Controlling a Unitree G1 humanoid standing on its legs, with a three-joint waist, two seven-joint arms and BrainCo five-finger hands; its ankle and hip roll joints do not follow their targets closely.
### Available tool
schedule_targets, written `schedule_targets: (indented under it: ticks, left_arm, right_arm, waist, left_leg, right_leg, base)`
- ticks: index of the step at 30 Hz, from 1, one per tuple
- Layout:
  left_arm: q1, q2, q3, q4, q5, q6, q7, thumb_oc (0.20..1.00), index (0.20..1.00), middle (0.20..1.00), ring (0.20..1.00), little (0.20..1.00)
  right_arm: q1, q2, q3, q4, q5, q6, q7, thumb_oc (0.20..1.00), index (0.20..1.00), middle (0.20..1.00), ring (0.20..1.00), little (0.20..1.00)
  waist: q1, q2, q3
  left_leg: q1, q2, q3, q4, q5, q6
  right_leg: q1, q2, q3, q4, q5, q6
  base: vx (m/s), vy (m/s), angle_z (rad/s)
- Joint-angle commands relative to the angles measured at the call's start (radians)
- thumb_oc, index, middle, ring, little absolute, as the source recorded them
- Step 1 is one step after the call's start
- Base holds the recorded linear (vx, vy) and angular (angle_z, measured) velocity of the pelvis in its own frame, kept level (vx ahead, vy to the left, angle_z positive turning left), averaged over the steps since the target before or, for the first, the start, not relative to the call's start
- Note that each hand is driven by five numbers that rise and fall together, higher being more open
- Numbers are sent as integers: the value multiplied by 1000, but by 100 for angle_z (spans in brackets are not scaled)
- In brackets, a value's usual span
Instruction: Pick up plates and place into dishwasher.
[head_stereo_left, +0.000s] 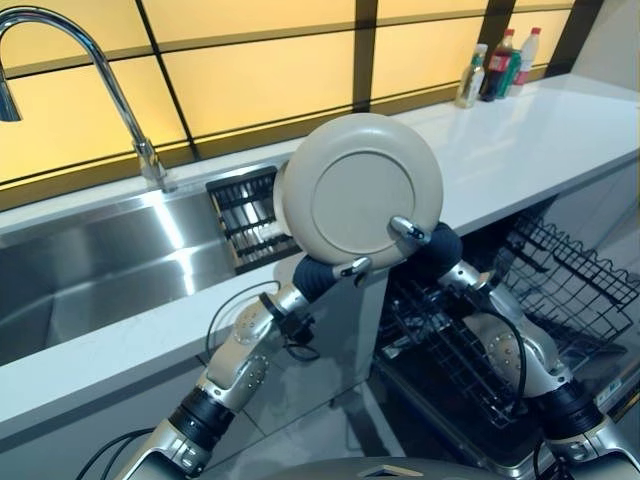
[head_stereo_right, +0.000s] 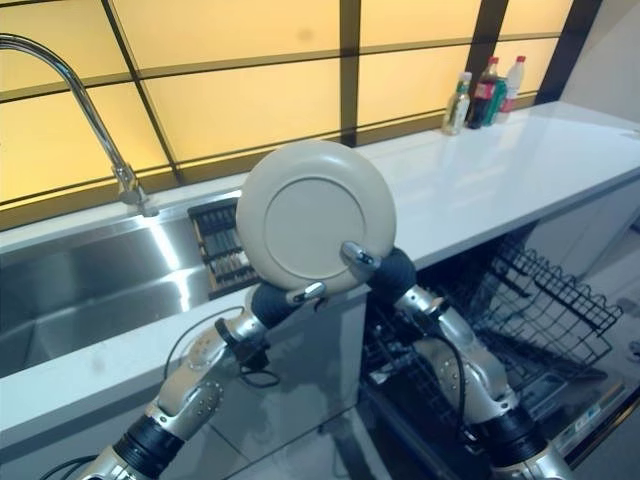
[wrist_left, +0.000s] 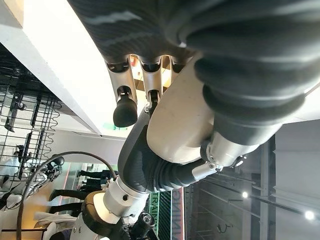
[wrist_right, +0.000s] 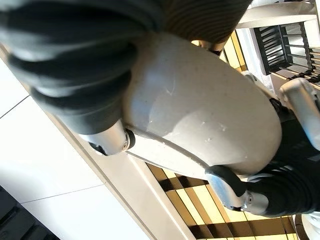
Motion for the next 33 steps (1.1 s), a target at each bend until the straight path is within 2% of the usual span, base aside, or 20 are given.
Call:
schedule_targets:
  ticks: [1, 11, 12, 13, 14, 21, 26, 33]
  left_arm:
    - [-46, 27, 3, 112, 66, 25, 84, 200, 200, 200, 200, 200]
    - [-31, 6, 0, 101, -16, 47, 33, 200, 200, 200, 200, 200]
    - [-30, 4, -1, 103, -14, 42, 33, 426, 426, 426, 426, 426]
    - [-29, 4, 0, 102, -11, 40, 33, 567, 567, 567, 567, 567]
    - [-23, 7, 1, 99, -3, 29, 39, 1000, 1000, 1000, 1000, 1000]
    - [13, 1, 33, 36, -64, -10, 36, 1000, 1000, 1000, 1000, 1000]
    - [78, -14, 57, -26, -130, -24, -29, 1000, 1000, 1000, 1000, 1000]
    - [148, -7, 36, -54, -194, -9, -96, 1000, 1000, 1000, 1000, 1000]
  right_arm:
    - [-85, 52, -50, -89, -1, -60, 84, 200, 200, 200, 200, 200]
    - [-57, 113, -58, -89, 70, -72, 96, 200, 200, 200, 200, 200]
    - [-52, 120, -61, -86, 73, -79, 90, 200, 200, 200, 200, 200]
    - [-48, 124, -65, -84, 75, -81, 88, 200, 200, 200, 200, 200]
    - [-41, 130, -70, -83, 84, -91, 84, 200, 200, 200, 200, 200]
    - [12, 177, -134, -93, 172, -193, 37, 200, 200, 200, 200, 200]
    - [58, 225, -213, -110, 197, -244, -40, 200, 200, 200, 200, 200]
    - [98, 202, -265, -81, 179, -299, -68, 200, 200, 200, 200, 200]
  waist:
    - [9, -25, 23]
    - [8, -23, 24]
    - [7, -24, 24]
    - [7, -24, 23]
    - [5, -24, 23]
    - [0, -22, 25]
    - [-4, -20, 29]
    - [-17, -21, 34]
  left_leg:
    - [-18, -70, -13, 9, -65, 94]
    - [-14, -69, -14, 14, -69, 94]
    - [-13, -69, -13, 13, -70, 94]
    - [-13, -69, -13, 13, -70, 94]
    - [-13, -69, -12, 14, -69, 93]
    - [-17, -69, -2, 19, -74, 97]
    - [-17, -72, 6, 23, -82, 100]
    - [-16, -73, 22, 31, -90, 102]
  right_leg:
    - [-53, 17, -58, 19, 57, 23]
    - [-49, 22, -52, 20, 54, 20]
    - [-48, 22, -52, 20, 55, 21]
    - [-47, 22, -52, 19, 55, 20]
    - [-48, 22, -51, 19, 56, 20]
    - [-55, 27, -40, 19, 58, 20]
    - [-62, 27, -29, 21, 61, 21]
    - [-69, 28, -8, 19, 72, 25]
  base:
    - [0, 0, 0]
    - [0, 0, 0]
    - [0, 0, 0]
    - [0, 0, 0]
    - [0, 0, 0]
    - [-3, 2, -5]
    - [-10, 6, -5]
    - [0, 0, 0]
